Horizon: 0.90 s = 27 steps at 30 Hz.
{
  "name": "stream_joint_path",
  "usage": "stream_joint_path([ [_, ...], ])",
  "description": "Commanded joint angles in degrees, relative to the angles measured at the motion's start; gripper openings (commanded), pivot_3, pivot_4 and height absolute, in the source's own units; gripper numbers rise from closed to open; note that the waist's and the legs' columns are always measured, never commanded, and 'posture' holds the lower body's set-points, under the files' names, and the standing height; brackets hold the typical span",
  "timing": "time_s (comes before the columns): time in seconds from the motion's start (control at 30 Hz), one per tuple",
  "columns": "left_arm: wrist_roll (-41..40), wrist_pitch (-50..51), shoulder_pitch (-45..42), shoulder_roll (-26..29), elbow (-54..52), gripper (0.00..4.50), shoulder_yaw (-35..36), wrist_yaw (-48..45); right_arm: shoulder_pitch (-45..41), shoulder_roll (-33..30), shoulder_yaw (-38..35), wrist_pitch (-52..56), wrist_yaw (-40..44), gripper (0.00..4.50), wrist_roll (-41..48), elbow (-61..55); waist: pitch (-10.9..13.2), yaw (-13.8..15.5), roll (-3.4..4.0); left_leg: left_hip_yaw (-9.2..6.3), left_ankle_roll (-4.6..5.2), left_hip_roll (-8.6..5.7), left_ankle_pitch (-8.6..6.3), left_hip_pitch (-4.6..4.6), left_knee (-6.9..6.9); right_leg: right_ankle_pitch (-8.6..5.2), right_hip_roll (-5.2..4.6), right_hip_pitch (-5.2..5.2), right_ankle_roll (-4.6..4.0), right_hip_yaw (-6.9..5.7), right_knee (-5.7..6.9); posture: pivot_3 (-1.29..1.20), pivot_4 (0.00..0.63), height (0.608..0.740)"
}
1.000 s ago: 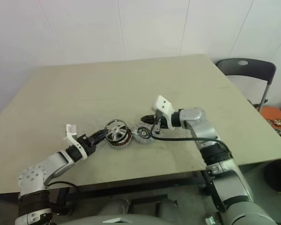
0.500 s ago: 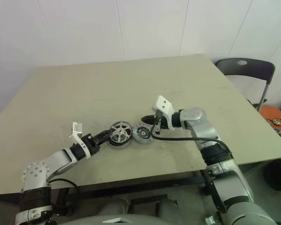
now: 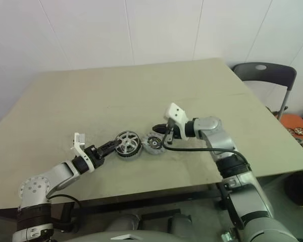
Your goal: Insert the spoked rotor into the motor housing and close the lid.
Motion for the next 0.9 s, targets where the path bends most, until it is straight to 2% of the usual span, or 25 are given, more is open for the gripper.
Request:
stream_joint_path([
  [0.03, 1.55, -0.65, 0.2, 0.66, -1.24, 0.88, -0.37, 0.95, -0.79, 0.32, -0.9, -0.92, -0.26, 0.0, 0.51, -1.1, 0.0, 0.01, 0.0, 0.0, 0.0, 0.0, 0.0, 0.0, 0.0, 0.0, 0.0, 0.0, 0.0, 0.0, 0.0, 0.0, 0.0, 0.74],
  [0.27, 5.18, -1.12, -0.28, 2.46, -1.1, 2.97, -1.57, 1.87, -0.76, 0.42, -0.98, -1.09, -0.63, 0.0, 0.52, -1.12, -0.01, 0.0, 0.01, 0.0, -0.01, 0.0, 0.0, 0.11, 0.02, -0.16, 0.0, 0.09, 0.13, 0.0, 0.03, 0.0, 0.0, 0.74],
  [0.6, 10.54, -0.95, -2.9, 10.54, -6.77, 2.97, -4.28, -2.44, -0.99, 0.68, -0.73, -1.61, -1.01, 0.0, 0.29, -0.52, 0.02, 0.01, 0.02, 0.02, -0.01, 0.04, 0.01, 0.02, -0.08, -0.03, 0.03, -0.05, -0.07, 0.01, 0.03, 0.0, 0.0, 0.74],
  [0.73, 15.72, -1.99, -3.74, 14.21, -10.65, 2.97, -7.65, -4.95, -0.83, 1.01, -0.52, -1.93, -1.23, 0.0, 0.02, -0.3, 0.03, 0.1, 0.01, 0.02, 0.0, -0.01, 0.0, -0.07, -0.07, -0.03, 0.0, -0.05, -0.07, 0.02, -0.09, 0.0, 0.0, 0.74],
  [0.8, 17.82, -5.01, -4.82, 13.73, -11.73, 2.97, -7.32, -5.27, -0.69, 1.1, -0.49, -1.88, -1.28, 0.0, 0.05, -0.48, 0.04, 0.04, 0.01, 0.02, 0.0, -0.01, -0.01, -0.07, -0.07, -0.03, -0.01, -0.04, -0.08, 0.03, -0.1, 0.0, 0.0, 0.74],
  [0.87, 24.82, -12.33, -5.12, 14.17, -13.2, 2.97, -9.1, -7.28, -0.53, 1.24, -0.42, -1.8, -1.45, 0.0, 0.1, -0.71, 0.04, 0.07, 0.01, 0.02, 0.0, 0.0, -0.01, -0.07, -0.08, -0.03, 0.0, -0.05, -0.08, 0.03, -0.1, 0.0, 0.0, 0.74],
  [0.9, 28.93, -16.48, -4.41, 14.8, -14.29, 2.57, -11.37, -9.69, -0.39, 1.38, -0.33, -1.77, -1.59, 0.0, 0.09, -0.87, 0.04, 0.07, 0.01, 0.02, 0.0, 0.01, -0.01, -0.07, -0.08, -0.03, 0.0, -0.05, -0.08, 0.02, -0.09, 0.0, 0.0, 0.74],
])
